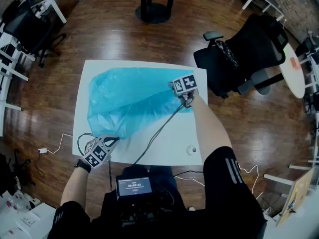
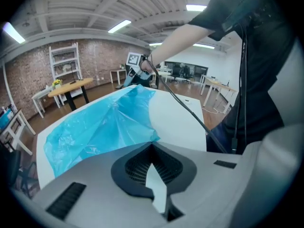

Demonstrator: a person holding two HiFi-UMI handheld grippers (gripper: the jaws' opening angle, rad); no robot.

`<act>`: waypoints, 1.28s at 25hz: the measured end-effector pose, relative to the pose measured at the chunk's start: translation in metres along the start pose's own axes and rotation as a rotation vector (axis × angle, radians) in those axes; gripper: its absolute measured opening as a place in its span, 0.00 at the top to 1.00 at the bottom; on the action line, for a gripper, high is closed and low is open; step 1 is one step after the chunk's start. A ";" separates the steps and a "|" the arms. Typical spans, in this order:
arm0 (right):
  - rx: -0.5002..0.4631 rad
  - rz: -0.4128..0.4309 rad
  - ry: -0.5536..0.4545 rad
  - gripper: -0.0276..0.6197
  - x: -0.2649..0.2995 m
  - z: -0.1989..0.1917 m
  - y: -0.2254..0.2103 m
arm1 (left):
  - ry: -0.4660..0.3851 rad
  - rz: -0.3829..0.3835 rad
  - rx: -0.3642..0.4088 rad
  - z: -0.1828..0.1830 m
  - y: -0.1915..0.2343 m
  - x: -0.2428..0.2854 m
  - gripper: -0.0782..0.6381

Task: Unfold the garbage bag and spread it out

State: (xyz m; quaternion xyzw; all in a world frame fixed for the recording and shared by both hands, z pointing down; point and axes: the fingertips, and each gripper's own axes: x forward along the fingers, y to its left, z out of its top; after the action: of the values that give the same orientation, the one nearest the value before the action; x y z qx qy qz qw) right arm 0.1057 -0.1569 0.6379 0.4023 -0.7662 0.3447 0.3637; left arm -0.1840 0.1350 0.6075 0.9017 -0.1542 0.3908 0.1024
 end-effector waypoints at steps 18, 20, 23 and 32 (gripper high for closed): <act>-0.076 -0.058 0.272 0.74 0.072 -0.009 -0.009 | 0.066 0.005 -0.097 -0.042 -0.002 0.010 0.89; -0.047 -0.047 0.247 0.74 0.071 -0.006 -0.006 | 0.080 -0.001 -0.113 -0.053 -0.009 0.007 0.89; -0.020 -0.048 0.231 0.74 0.072 -0.005 -0.003 | 0.102 -0.012 -0.134 -0.068 -0.020 0.003 0.89; -0.018 -0.104 0.274 0.74 0.069 -0.014 -0.013 | 0.182 -0.032 -0.195 -0.106 -0.047 -0.005 0.89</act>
State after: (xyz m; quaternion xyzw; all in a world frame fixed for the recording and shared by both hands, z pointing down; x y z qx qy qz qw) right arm 0.0923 -0.1764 0.7056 0.3874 -0.6907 0.3703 0.4856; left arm -0.2419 0.2119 0.6727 0.8505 -0.1672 0.4525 0.2095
